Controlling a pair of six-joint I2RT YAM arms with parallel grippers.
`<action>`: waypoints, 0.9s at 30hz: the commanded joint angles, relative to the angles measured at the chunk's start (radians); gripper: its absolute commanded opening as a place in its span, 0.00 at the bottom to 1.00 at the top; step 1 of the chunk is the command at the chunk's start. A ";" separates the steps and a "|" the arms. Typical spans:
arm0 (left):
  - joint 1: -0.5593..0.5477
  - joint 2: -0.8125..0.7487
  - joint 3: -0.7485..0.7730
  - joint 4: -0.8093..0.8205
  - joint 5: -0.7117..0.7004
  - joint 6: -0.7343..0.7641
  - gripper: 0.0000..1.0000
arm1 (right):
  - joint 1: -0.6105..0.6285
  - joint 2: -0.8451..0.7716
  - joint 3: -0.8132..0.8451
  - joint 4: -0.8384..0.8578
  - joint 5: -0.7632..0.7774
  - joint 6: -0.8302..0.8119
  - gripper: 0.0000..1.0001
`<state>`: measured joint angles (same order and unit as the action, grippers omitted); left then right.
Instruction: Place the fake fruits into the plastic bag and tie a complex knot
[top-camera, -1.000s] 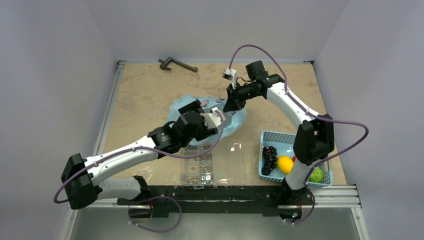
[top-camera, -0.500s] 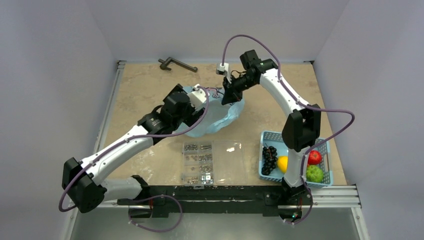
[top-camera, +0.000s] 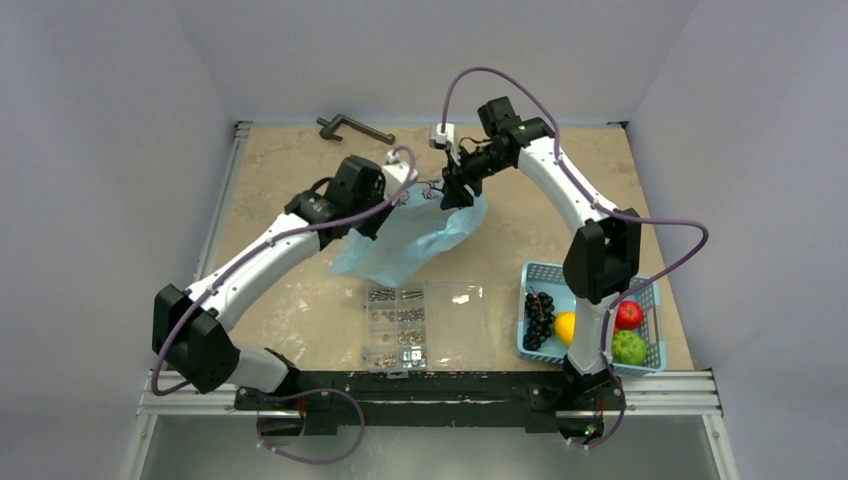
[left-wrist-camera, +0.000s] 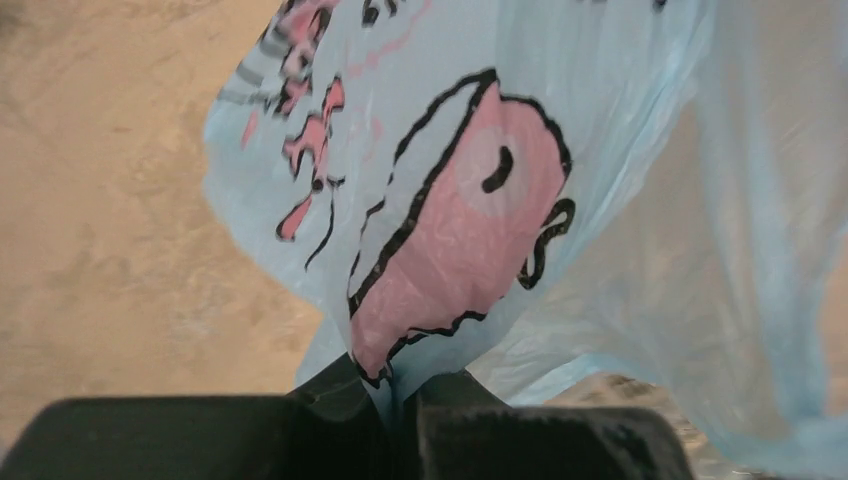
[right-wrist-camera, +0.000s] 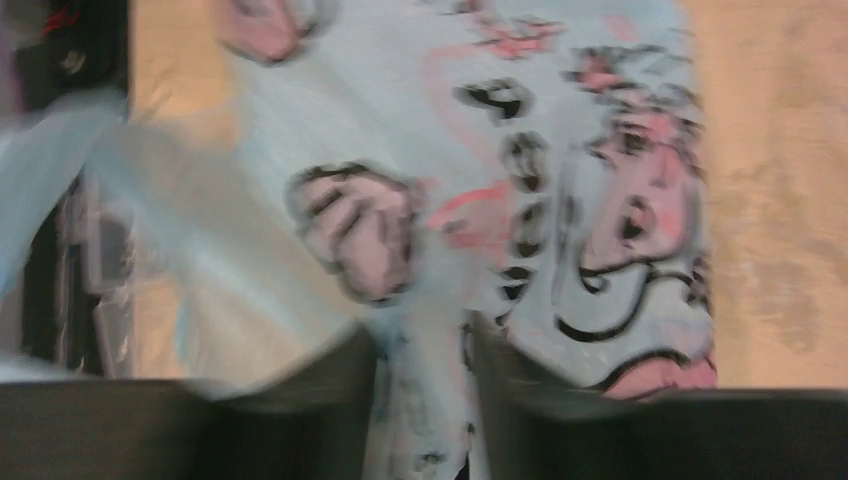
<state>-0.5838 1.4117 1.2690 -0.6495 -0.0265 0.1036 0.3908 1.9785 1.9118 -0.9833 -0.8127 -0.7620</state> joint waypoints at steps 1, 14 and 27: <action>0.060 -0.057 0.123 -0.171 0.244 -0.498 0.00 | -0.003 -0.069 0.034 0.482 0.231 0.300 0.89; 0.291 -0.002 0.039 0.071 0.576 -0.959 0.00 | -0.048 -0.417 -0.154 0.318 0.300 0.484 0.99; 0.291 0.000 -0.043 0.090 0.546 -0.967 0.00 | -0.469 -0.582 -0.112 -0.400 0.235 0.082 0.78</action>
<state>-0.2947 1.4216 1.2339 -0.5911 0.5037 -0.8547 -0.0086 1.5368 1.9930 -1.1488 -0.6888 -0.4973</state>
